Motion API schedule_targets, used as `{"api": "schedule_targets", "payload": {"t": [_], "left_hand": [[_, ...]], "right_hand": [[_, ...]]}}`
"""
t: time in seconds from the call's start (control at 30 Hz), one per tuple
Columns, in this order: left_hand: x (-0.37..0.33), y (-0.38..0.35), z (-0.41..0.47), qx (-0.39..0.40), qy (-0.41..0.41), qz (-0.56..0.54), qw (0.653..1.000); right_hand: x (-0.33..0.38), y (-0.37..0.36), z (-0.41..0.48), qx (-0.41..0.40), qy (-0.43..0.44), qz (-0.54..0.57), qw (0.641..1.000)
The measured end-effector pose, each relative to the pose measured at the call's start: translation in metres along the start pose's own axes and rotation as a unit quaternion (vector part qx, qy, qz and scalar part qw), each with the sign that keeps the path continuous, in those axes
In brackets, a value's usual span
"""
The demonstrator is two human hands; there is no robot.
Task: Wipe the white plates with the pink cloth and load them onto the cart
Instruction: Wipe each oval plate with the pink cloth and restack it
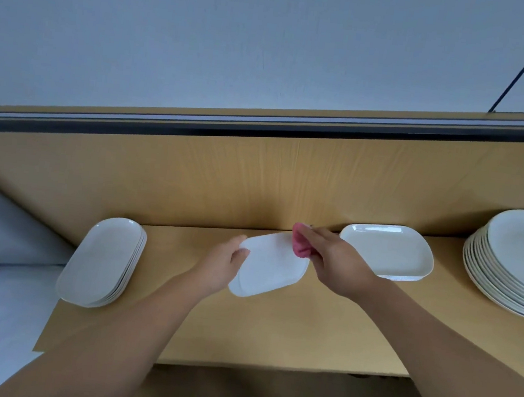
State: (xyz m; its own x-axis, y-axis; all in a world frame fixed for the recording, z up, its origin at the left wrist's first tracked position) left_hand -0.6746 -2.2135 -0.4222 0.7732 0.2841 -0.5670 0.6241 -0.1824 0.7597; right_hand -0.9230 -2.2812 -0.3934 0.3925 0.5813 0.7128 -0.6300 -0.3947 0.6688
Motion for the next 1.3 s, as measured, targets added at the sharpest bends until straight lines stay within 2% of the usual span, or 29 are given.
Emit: {"api": "schedule_targets", "payload": {"t": [0.1, 0.3, 0.47, 0.73, 0.87, 1.07, 1.3], "left_hand": [[0.005, -0.003, 0.003, 0.029, 0.025, -0.008, 0.999], [0.006, -0.007, 0.006, 0.001, 0.028, -0.016, 0.999], [0.001, -0.001, 0.006, 0.019, 0.035, -0.048, 0.998], [0.005, -0.003, 0.013, 0.03, 0.047, -0.002, 0.998], [0.008, -0.006, 0.013, 0.029, 0.059, -0.002, 0.998], [0.013, -0.012, 0.011, 0.015, 0.075, 0.002, 0.997], [0.021, -0.02, 0.009, 0.014, 0.113, 0.002, 0.994]], "right_hand": [[-0.003, -0.01, 0.004, 0.009, 0.005, -0.004, 1.0], [-0.004, -0.041, 0.026, 0.068, 0.065, -0.079, 0.992], [-0.007, -0.074, 0.049, 0.105, 0.08, -0.127, 0.983], [-0.007, -0.094, 0.054, 0.163, 0.037, -0.134, 0.977], [-0.001, -0.096, 0.057, 0.254, -0.017, -0.142, 0.956], [-0.022, -0.104, 0.059, 0.257, -0.022, -0.08, 0.963], [-0.043, -0.092, 0.053, 0.235, -0.032, -0.085, 0.968]]}}
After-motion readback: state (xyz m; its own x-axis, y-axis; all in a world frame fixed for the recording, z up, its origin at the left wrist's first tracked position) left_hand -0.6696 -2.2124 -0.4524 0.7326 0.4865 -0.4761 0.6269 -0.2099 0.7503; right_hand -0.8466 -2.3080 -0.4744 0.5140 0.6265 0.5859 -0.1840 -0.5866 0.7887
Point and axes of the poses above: each hand's wrist, its own z-axis towards the middle knuckle, its own y-axis out of the back of the hand, x = y × z, the point moved 1 cm from there along z, towards the middle knuckle, and after that the axes turned 10 degrees about z, right-handed, at the moved point
